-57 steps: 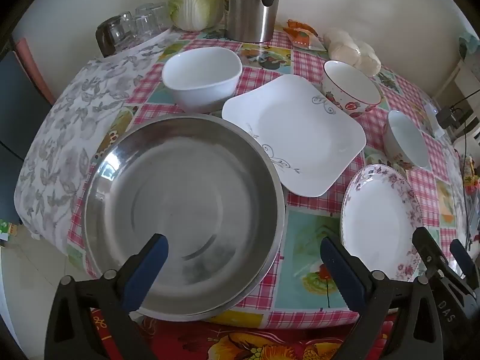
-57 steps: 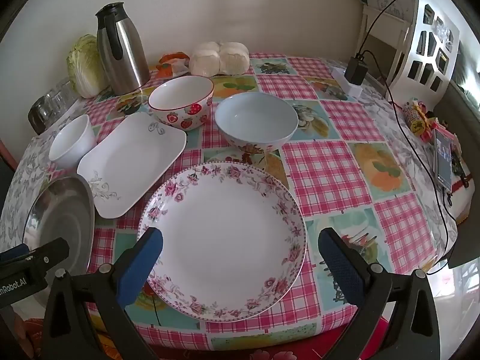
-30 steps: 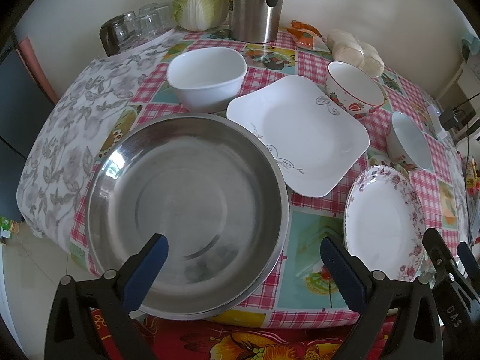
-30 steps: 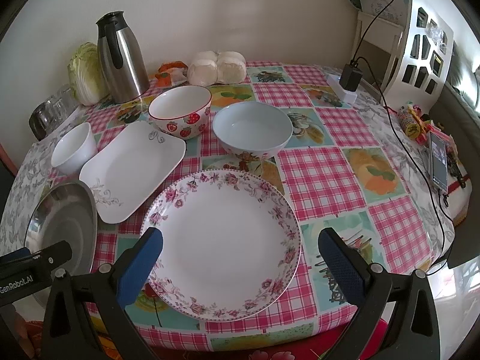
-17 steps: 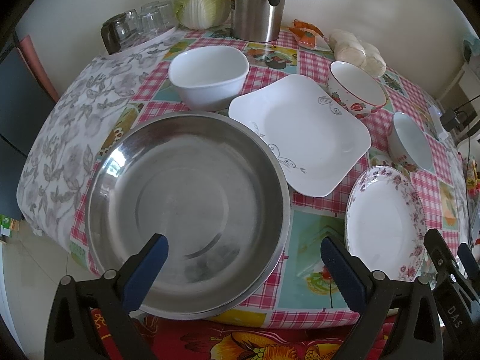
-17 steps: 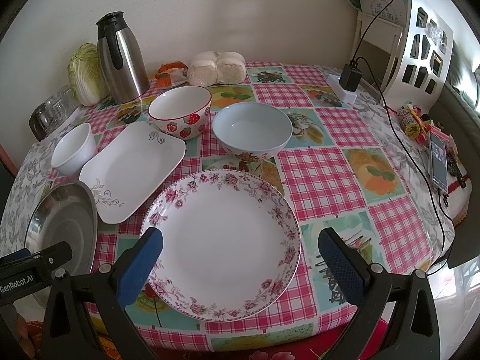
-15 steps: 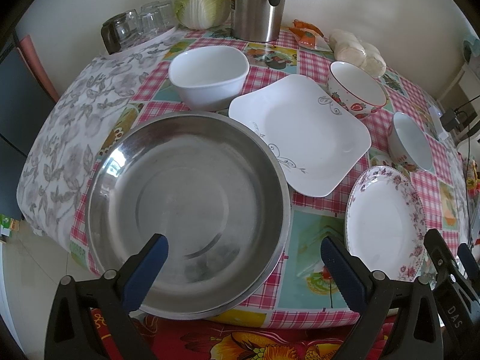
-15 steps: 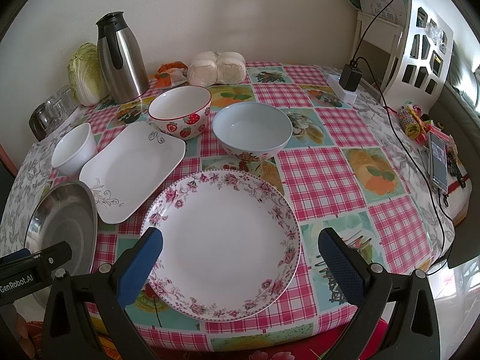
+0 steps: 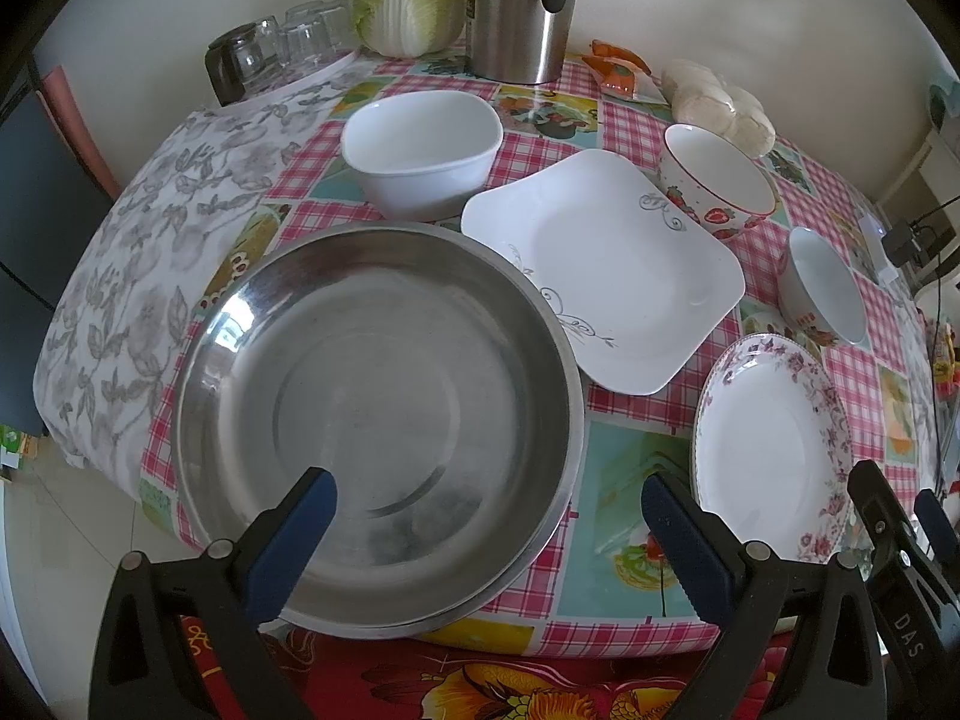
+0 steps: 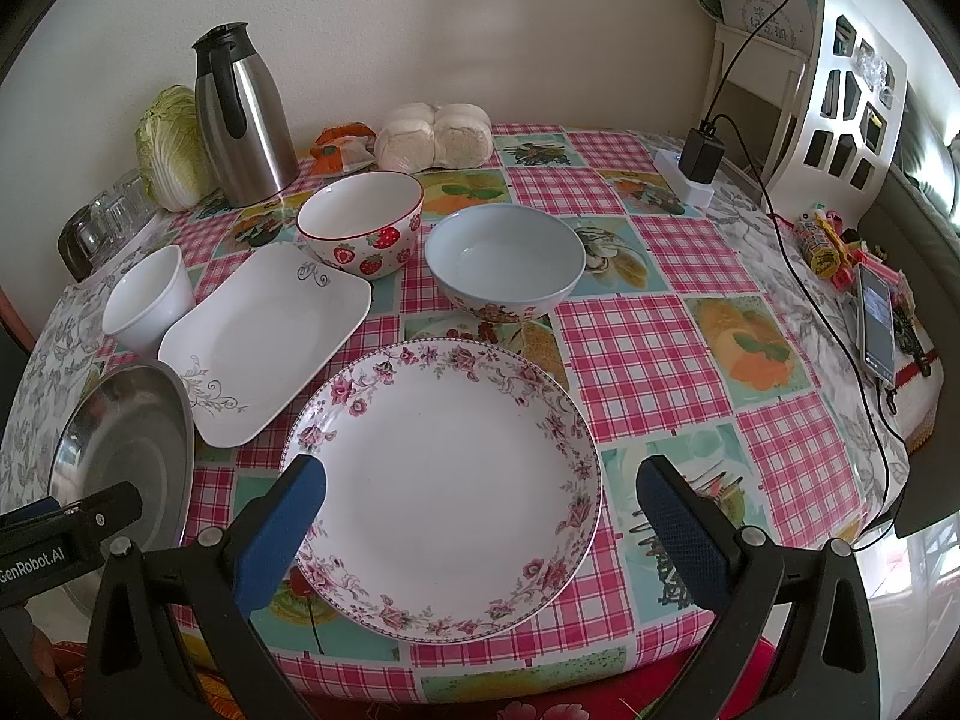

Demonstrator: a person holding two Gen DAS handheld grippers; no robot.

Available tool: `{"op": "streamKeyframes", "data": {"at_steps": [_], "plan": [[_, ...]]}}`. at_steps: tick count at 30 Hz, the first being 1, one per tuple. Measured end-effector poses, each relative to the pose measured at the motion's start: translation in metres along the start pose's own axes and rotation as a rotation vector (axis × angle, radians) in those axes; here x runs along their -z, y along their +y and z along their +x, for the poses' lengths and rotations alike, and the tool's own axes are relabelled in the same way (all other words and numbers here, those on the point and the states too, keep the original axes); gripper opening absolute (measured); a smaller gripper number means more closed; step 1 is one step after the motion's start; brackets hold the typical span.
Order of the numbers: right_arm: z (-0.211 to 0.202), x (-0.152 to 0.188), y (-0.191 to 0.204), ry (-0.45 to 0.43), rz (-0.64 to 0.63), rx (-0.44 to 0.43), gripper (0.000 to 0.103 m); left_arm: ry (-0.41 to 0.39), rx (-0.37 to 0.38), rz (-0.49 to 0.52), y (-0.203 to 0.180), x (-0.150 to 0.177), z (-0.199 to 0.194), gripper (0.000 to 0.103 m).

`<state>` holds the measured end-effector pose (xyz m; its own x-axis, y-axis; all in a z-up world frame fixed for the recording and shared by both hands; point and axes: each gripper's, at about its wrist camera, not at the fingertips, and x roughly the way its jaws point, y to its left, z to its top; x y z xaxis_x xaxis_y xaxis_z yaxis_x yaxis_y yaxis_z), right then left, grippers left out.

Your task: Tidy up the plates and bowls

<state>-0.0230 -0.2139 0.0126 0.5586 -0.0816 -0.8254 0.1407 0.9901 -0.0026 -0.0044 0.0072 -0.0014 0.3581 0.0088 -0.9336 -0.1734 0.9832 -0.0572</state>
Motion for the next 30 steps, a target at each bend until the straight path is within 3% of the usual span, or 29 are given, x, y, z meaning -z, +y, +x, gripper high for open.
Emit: {"op": "streamKeyframes", "data": {"at_steps": [30], "plan": [[-0.0007, -0.0011, 0.002, -0.007, -0.004, -0.013, 0.103, -0.001, 0.012, -0.001, 0.006, 0.0021, -0.0012, 0.103]]}}
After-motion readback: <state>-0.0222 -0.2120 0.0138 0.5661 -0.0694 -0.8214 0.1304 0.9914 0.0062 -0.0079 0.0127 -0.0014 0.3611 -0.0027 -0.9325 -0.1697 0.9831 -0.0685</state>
